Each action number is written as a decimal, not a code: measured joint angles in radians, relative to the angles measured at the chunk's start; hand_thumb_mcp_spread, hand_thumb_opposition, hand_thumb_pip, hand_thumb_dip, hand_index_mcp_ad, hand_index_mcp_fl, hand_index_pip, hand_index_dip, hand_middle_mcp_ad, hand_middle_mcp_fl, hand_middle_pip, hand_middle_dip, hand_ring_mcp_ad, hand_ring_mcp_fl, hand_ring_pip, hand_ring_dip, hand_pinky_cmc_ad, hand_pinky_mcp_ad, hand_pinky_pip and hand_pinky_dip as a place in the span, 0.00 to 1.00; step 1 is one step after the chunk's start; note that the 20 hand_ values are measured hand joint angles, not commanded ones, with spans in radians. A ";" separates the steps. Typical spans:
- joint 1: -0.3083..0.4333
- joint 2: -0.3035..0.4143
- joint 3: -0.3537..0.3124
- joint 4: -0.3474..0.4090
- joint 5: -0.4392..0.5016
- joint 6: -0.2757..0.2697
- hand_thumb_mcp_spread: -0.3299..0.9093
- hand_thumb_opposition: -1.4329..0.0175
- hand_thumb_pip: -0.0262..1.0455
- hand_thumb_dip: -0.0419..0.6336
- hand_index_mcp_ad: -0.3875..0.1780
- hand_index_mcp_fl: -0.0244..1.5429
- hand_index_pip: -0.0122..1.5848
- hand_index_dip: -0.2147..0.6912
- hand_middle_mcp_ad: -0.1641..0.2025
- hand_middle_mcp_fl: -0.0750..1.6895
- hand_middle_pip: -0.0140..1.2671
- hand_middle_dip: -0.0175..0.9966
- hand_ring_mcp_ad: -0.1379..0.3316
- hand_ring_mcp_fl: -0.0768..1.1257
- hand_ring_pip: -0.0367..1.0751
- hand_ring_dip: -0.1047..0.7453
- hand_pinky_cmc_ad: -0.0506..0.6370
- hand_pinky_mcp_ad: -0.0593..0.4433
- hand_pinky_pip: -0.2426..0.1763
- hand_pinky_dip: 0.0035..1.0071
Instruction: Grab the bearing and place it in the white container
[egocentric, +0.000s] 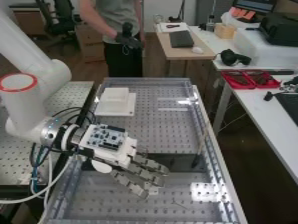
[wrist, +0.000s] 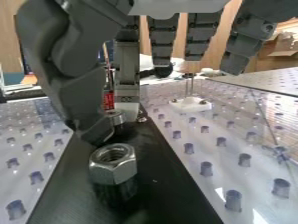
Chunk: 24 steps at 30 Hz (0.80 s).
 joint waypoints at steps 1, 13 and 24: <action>0.000 0.001 0.000 0.000 -0.001 -0.001 0.60 0.39 0.66 0.44 0.56 0.11 0.95 0.46 0.63 0.05 0.11 0.17 0.56 0.06 0.11 0.20 0.63 0.71 0.45 0.17; 0.002 0.068 -0.009 0.020 -0.015 -0.001 0.60 0.34 0.56 0.40 0.55 0.21 0.95 0.45 0.63 0.04 0.12 0.17 0.57 0.06 0.12 0.20 0.63 0.70 0.47 0.18; 0.064 0.198 -0.037 0.025 -0.034 -0.007 0.60 0.32 0.56 0.38 0.55 0.22 0.95 0.47 0.63 0.07 0.12 0.17 0.57 0.06 0.12 0.20 0.62 0.70 0.48 0.17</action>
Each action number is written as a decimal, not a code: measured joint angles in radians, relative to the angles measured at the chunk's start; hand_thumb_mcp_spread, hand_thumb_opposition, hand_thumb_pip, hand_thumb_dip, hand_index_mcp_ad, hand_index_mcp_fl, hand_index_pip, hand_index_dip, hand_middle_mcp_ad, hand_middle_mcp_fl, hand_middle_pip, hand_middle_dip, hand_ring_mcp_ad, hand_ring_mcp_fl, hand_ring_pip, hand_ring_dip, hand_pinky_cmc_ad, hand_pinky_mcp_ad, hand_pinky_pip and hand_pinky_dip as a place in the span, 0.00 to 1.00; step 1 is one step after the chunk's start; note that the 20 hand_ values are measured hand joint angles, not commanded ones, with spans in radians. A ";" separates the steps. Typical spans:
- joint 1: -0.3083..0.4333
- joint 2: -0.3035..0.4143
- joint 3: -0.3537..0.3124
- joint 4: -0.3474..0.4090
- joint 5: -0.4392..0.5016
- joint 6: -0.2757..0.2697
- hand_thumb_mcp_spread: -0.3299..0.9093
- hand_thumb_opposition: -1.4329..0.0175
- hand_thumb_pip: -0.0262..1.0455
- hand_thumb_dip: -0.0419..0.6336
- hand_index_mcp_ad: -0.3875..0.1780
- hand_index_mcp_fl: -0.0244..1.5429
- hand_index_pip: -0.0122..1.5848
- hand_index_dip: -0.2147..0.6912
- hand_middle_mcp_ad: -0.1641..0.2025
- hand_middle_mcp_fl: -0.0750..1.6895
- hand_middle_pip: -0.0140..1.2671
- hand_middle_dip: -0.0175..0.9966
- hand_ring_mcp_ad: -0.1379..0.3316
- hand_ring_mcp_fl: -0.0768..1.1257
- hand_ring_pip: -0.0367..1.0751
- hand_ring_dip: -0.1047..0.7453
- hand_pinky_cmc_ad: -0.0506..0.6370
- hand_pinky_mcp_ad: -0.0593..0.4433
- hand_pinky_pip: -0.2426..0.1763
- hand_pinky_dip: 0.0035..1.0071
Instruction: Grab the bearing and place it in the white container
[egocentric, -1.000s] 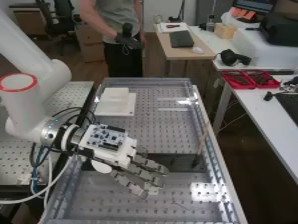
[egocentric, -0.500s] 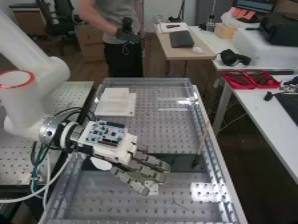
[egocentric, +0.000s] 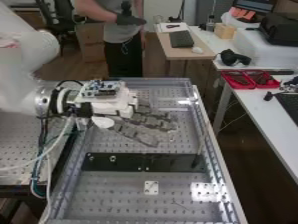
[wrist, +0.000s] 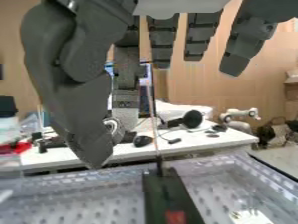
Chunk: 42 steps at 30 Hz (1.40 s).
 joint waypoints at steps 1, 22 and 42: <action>0.007 0.007 -0.001 -0.004 0.000 -0.001 0.60 0.32 0.56 0.38 0.55 0.22 0.95 0.47 0.63 0.07 0.12 0.17 0.57 0.06 0.12 0.20 0.62 0.70 0.47 0.17; 0.325 0.130 0.001 -0.229 0.199 -0.046 0.60 0.32 0.55 0.39 0.55 0.22 0.95 0.50 0.62 0.08 0.12 0.17 0.56 0.06 0.12 0.19 0.62 0.70 0.55 0.18; 0.697 0.186 -0.041 -0.359 0.622 0.097 0.60 0.31 0.56 0.39 0.55 0.22 0.95 0.50 0.62 0.10 0.12 0.17 0.55 0.06 0.13 0.20 0.62 0.70 0.55 0.18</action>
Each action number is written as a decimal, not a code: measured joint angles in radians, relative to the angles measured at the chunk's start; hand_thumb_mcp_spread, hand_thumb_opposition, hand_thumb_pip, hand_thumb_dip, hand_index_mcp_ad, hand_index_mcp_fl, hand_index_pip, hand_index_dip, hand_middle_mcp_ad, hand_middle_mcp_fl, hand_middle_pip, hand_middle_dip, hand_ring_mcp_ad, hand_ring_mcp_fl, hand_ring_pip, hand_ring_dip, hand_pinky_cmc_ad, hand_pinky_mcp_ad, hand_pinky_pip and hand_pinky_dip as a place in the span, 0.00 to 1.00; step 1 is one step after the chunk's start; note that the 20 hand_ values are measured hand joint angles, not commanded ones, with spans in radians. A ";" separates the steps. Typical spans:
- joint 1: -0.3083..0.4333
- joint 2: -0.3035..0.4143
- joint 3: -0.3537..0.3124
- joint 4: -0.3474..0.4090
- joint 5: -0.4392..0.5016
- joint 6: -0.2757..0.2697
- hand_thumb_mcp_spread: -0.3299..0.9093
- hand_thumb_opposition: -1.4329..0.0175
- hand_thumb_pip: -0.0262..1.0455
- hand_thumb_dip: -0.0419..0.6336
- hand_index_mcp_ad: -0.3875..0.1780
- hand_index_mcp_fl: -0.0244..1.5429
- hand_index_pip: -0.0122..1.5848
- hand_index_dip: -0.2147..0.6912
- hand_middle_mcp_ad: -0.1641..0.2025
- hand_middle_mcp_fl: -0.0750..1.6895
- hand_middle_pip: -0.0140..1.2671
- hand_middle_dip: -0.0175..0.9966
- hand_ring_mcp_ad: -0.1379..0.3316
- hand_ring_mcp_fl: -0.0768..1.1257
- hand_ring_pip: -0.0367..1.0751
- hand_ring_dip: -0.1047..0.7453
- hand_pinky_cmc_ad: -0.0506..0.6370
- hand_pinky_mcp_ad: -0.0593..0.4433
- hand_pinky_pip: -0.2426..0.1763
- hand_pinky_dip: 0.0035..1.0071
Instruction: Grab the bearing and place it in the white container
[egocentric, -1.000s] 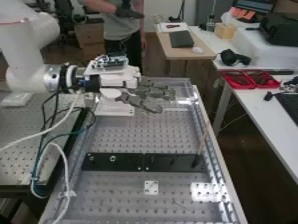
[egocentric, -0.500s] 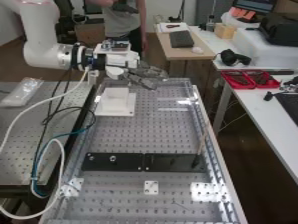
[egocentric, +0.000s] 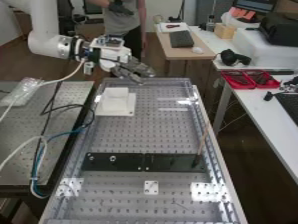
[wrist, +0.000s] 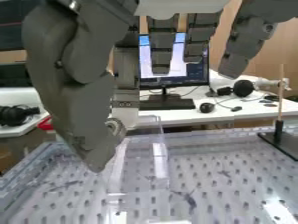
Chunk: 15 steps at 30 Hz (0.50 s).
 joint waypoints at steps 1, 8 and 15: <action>0.005 0.000 -0.002 -0.001 0.008 0.005 0.60 0.31 0.56 0.39 0.55 0.22 0.95 0.50 0.63 0.10 0.12 0.17 0.55 0.06 0.13 0.20 0.62 0.70 0.55 0.18; 0.063 -0.005 -0.038 0.000 0.102 0.072 0.60 0.31 0.56 0.39 0.55 0.22 0.95 0.50 0.63 0.10 0.12 0.17 0.56 0.06 0.12 0.21 0.62 0.70 0.55 0.18; 0.100 -0.014 -0.071 0.015 0.153 0.107 0.60 0.31 0.56 0.39 0.55 0.22 0.95 0.50 0.62 0.10 0.12 0.18 0.57 0.06 0.13 0.21 0.63 0.70 0.55 0.18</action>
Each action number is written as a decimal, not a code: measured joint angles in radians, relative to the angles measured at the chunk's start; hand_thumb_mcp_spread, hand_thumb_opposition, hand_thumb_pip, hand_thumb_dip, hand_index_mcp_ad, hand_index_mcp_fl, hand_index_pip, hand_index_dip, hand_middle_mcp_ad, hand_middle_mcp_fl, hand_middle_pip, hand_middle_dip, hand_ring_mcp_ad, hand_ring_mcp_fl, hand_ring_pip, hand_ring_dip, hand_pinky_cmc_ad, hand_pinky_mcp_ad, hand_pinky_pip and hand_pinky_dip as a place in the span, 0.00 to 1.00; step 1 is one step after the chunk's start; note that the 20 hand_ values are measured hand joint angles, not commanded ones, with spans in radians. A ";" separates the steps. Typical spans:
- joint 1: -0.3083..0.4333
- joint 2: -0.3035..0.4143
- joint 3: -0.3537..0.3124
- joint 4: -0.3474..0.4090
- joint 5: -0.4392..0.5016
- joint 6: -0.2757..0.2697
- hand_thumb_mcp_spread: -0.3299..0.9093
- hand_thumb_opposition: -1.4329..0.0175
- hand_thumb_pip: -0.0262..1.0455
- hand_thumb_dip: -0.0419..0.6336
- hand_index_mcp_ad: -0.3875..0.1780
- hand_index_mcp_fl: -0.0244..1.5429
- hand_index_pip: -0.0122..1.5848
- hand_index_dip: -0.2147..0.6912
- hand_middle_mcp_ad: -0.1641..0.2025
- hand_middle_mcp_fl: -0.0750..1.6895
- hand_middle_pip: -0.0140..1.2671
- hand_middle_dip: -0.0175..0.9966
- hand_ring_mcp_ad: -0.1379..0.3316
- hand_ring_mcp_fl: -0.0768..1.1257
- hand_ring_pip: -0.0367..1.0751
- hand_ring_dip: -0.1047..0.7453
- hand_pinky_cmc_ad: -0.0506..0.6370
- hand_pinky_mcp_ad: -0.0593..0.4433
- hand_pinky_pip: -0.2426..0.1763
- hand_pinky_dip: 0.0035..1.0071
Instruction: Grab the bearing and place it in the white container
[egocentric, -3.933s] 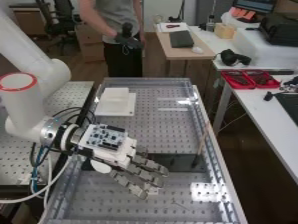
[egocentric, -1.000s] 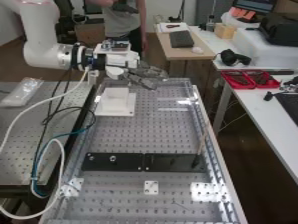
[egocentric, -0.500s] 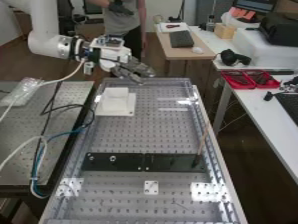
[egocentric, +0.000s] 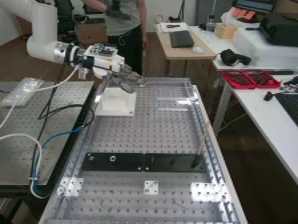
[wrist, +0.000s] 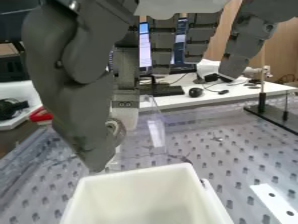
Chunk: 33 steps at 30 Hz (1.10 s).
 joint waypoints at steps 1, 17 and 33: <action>0.001 0.000 -0.008 0.009 0.002 -0.003 0.60 0.31 0.56 0.39 0.55 0.22 0.95 0.50 0.62 0.10 0.12 0.18 0.56 0.06 0.13 0.21 0.63 0.70 0.55 0.18; -0.075 0.008 -0.093 0.156 -0.190 -0.077 0.60 0.30 0.56 0.39 0.55 0.23 0.95 0.50 0.63 0.11 0.12 0.19 0.56 0.06 0.13 0.21 0.60 0.70 0.55 0.18; -0.136 -0.018 -0.090 0.097 -0.295 -0.059 0.58 0.38 0.67 0.41 0.50 0.12 0.91 0.48 0.64 0.09 0.12 0.19 0.57 0.06 0.12 0.21 0.60 0.70 0.55 0.19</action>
